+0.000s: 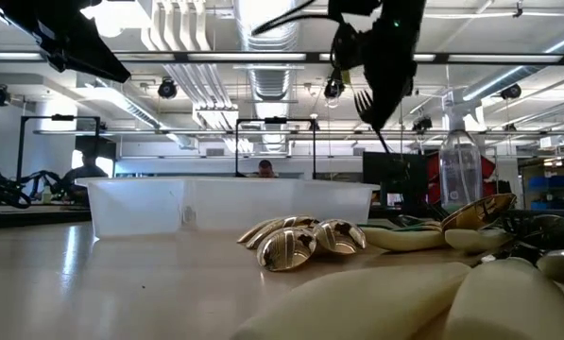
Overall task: Sort silverware
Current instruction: Put the black fork into the transparent silverware tray
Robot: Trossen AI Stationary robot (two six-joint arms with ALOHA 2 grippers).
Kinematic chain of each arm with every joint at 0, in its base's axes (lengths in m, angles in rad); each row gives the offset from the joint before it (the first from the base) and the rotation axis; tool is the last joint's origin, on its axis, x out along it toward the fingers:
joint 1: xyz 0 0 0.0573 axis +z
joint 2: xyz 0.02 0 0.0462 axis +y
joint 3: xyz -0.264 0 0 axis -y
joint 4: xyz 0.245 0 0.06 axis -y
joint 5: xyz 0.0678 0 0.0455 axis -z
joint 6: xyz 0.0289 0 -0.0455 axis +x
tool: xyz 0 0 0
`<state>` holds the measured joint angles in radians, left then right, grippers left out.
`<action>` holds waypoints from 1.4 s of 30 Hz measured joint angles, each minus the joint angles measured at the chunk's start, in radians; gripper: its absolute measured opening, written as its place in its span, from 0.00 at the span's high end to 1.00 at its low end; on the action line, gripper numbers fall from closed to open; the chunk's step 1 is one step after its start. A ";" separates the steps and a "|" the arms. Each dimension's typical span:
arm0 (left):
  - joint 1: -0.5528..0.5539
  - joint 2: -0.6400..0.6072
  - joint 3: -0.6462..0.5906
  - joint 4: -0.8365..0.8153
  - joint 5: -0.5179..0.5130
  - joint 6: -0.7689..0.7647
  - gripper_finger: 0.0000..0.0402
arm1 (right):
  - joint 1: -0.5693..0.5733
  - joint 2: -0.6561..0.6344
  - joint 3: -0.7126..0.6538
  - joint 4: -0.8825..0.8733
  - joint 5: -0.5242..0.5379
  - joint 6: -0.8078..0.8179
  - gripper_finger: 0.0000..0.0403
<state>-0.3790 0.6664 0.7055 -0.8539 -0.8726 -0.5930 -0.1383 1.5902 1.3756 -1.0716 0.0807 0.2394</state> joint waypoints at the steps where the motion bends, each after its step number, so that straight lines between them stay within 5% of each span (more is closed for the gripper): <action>1: 0.000 -0.002 0.000 0.000 0.000 0.000 0.71 | 0.000 0.000 0.014 0.000 0.000 0.000 1.00; 13: 0.000 0.060 -0.028 0.169 0.002 0.088 0.71 | 0.000 0.000 0.090 -0.008 -0.040 -0.015 1.00; 21: 0.003 0.169 -0.134 0.706 0.090 0.399 0.67 | 0.033 0.000 0.175 -0.016 -0.074 -0.053 1.00; 31: 0.067 0.398 -0.240 1.302 0.292 0.479 0.46 | 0.142 0.000 0.206 0.125 -0.073 -0.142 1.00; 42: 0.155 0.711 -0.174 1.595 0.412 0.480 0.42 | 0.238 0.000 0.206 0.351 -0.024 -0.253 1.00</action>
<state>-0.2240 1.3775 0.5315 0.7406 -0.4610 -0.1127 0.0997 1.5898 1.5818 -0.7204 0.0562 -0.0139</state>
